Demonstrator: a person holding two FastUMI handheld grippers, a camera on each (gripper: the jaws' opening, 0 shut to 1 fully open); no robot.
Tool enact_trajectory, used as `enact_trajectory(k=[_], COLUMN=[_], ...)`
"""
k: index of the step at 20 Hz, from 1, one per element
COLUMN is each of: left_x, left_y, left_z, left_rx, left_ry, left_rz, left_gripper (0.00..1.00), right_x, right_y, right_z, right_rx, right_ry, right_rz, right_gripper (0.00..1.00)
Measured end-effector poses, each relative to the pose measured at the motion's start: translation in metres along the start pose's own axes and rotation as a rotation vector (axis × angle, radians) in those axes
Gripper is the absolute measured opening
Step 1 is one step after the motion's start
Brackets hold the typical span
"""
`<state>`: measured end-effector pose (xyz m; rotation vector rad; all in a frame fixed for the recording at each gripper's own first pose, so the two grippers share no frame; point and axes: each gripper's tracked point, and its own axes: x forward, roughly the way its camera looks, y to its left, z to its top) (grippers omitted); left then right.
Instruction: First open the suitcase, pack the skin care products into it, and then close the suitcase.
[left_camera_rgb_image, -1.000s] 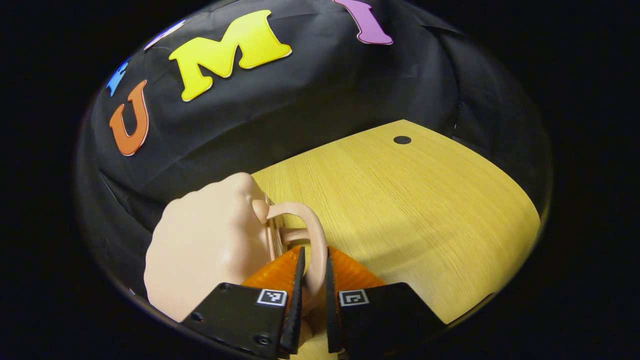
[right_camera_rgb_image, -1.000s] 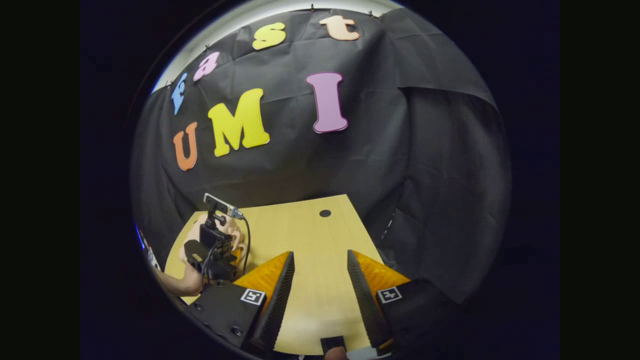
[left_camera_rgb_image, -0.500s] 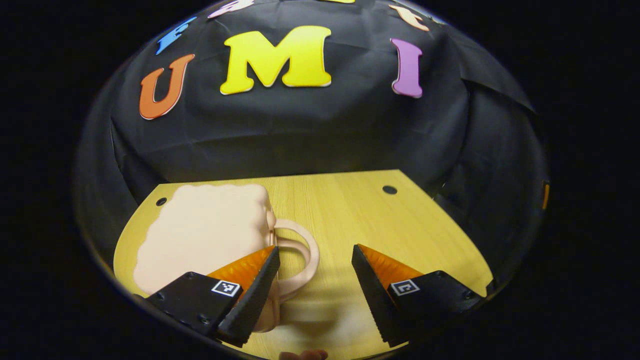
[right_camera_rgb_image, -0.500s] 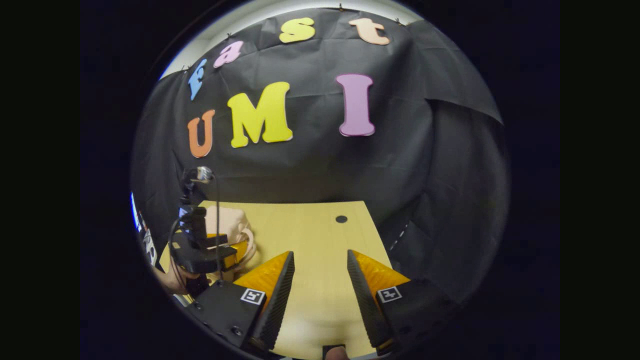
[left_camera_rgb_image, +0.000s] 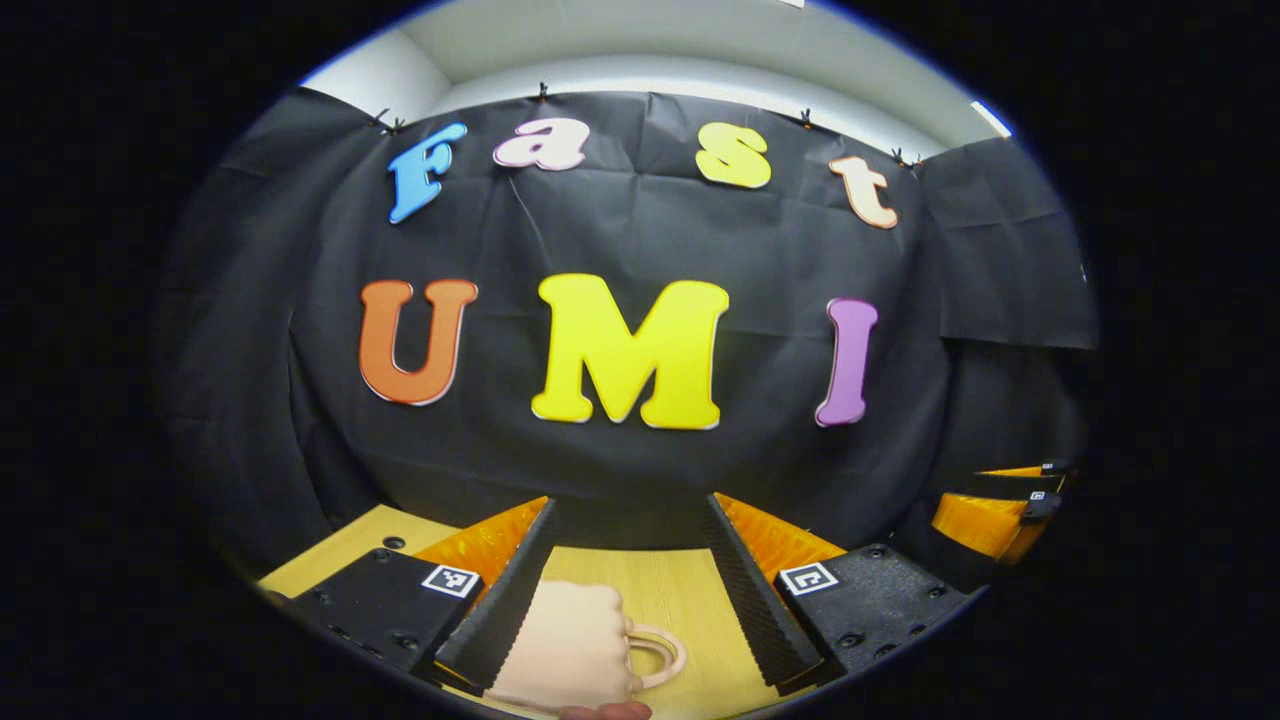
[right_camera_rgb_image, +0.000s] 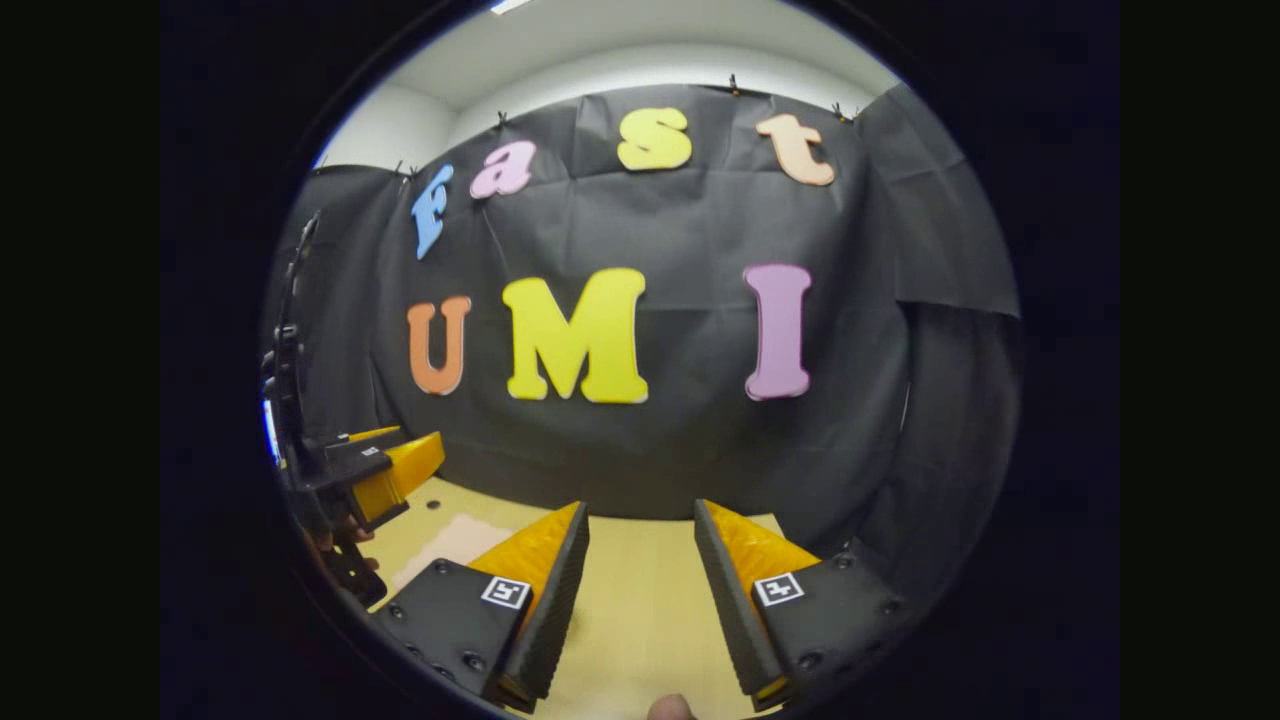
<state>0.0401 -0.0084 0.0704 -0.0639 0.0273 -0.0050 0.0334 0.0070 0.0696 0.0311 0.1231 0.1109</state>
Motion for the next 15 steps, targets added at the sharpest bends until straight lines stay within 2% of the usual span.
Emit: enact_trajectory(k=[5, 9, 14, 15], left_x=[-0.013, -0.021, -0.024, -0.027], left_y=[0.025, 0.039, 0.040, 0.041], left_z=[0.019, 0.020, 0.011, 0.012], left_rx=[0.019, 0.059, 0.013, 0.012], left_ry=[-0.035, -0.056, -0.036, -0.038], left_rz=[0.049, 0.055, 0.051, 0.051], left_gripper=[0.93, 0.93, 0.94, 1.00], right_x=[0.004, -0.001, -0.003, -0.003], right_y=[0.045, 0.064, 0.072, 0.070], right_z=[0.018, 0.020, 0.020, 0.020], right_rx=[0.006, -0.028, -0.013, -0.013], right_ry=[-0.066, -0.119, -0.121, -0.116], right_rz=[0.033, -0.006, -0.038, -0.052], right_gripper=[0.63, 0.63, 0.64, 0.64])
